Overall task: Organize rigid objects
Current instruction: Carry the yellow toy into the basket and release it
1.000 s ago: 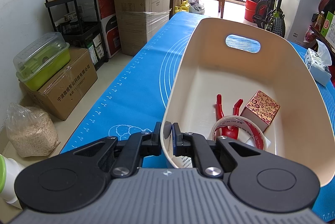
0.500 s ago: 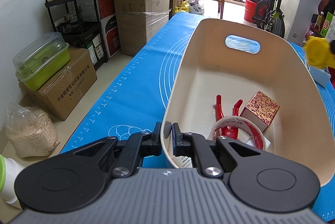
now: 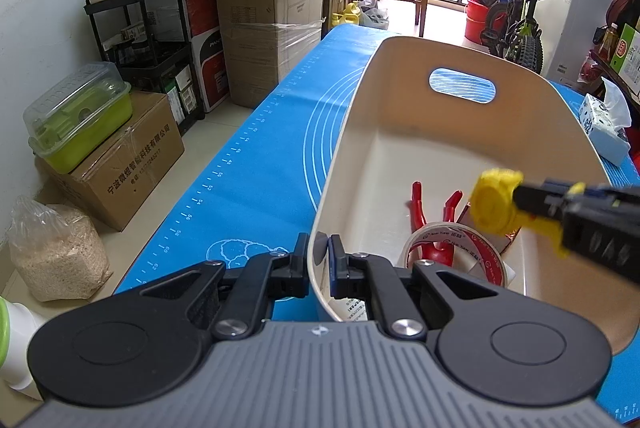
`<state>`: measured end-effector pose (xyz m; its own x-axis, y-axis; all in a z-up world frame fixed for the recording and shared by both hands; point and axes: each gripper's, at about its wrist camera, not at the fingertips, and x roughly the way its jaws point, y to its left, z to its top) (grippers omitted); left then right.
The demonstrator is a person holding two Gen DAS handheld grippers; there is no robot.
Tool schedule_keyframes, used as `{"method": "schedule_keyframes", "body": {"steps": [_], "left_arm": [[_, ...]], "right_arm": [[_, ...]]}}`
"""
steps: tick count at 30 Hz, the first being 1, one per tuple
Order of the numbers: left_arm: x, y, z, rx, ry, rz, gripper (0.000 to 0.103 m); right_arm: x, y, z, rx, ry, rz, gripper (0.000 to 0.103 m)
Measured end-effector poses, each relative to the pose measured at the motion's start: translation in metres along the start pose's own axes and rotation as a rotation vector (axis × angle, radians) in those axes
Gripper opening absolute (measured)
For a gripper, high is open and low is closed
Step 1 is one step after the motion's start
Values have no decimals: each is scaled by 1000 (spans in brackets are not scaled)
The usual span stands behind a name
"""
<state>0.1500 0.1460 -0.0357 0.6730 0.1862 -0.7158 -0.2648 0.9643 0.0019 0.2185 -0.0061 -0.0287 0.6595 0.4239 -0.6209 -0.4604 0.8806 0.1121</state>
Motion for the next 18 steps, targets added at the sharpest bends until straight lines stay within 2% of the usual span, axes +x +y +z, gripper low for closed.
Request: {"method": "schedule_keyframes", "body": {"steps": [3, 8, 9, 11, 12, 14, 18], "left_arm": [[-1, -1, 0, 1, -2, 6, 11], [-1, -3, 0, 0, -2, 7, 11], [-1, -2, 0, 0, -2, 7, 11], [-1, -2, 0, 0, -2, 7, 11], [-1, -3, 0, 0, -2, 7, 11], [-1, -2, 0, -1, -2, 7, 11], [-1, -3, 0, -1, -2, 7, 11]], "right_arm": [[2, 7, -6, -55, 10, -5, 32], [2, 7, -6, -47, 33, 23, 34], [2, 6, -5, -45, 32, 25, 36], [-1, 4, -5, -37, 23, 23, 47], [-3, 3, -5, -34, 19, 22, 56], [-11, -2, -2, -17, -8, 7, 63], [-28, -16, 6, 25, -64, -10, 68]]}}
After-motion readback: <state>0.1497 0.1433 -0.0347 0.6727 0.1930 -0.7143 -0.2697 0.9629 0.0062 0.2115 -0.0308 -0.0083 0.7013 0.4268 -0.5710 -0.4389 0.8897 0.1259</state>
